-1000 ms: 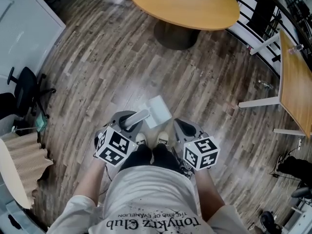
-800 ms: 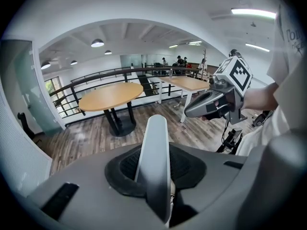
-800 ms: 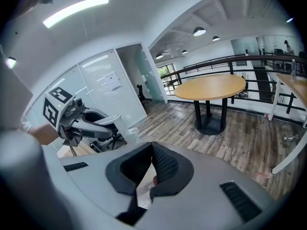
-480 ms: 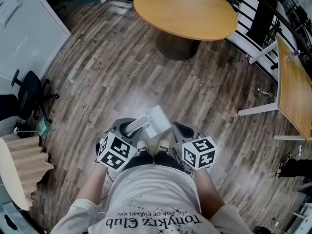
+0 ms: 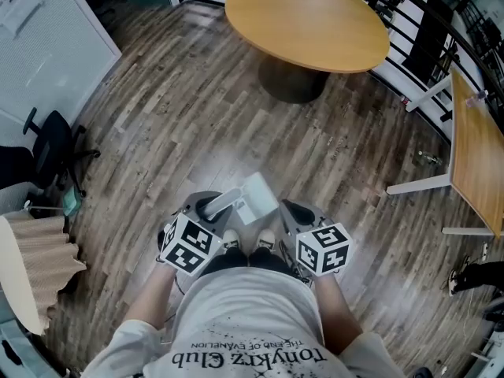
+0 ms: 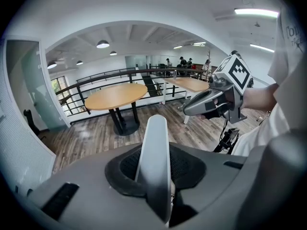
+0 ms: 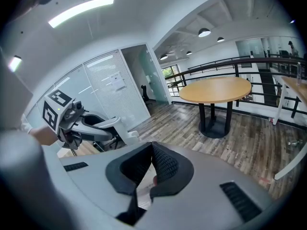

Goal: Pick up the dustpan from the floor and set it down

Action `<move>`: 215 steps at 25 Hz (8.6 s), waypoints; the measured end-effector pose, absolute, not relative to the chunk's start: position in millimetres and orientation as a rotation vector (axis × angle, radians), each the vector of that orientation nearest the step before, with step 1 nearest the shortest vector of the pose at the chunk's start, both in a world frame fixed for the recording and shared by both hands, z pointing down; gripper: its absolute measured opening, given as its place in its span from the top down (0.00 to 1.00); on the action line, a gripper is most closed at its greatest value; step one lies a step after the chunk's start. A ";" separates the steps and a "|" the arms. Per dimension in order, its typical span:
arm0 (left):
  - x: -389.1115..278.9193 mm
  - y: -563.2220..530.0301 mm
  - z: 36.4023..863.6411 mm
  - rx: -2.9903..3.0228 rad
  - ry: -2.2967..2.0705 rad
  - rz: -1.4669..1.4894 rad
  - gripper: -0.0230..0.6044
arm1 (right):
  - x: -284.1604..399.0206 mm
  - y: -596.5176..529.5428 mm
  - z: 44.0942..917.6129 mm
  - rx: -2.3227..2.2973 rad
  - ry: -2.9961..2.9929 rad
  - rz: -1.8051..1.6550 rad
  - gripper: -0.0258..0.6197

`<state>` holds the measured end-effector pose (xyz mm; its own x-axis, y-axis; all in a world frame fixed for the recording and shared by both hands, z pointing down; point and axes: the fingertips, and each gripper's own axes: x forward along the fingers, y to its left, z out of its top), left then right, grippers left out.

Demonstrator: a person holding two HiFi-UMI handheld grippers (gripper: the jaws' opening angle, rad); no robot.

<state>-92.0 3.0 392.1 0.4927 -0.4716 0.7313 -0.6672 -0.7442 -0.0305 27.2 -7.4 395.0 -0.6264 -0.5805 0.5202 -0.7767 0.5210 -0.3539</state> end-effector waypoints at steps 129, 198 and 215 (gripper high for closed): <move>-62.1 -72.9 604.3 2.308 -1.069 1.140 0.78 | 65.5 -42.8 501.1 1.125 -2.298 1.070 0.92; -111.3 1.9 409.1 2.276 -1.251 0.709 0.93 | 2.1 3.3 391.7 1.140 -2.432 0.791 0.92; -103.9 -1.0 399.5 2.302 -1.257 0.725 0.93 | 13.3 -7.4 381.9 1.118 -2.427 0.678 0.92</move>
<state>-103.9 -1.0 399.5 0.4559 -0.6389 0.6196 -0.8563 -0.5048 0.1095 13.3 -7.4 381.9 -0.6098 -0.5959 0.5226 -0.7805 0.5663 -0.2650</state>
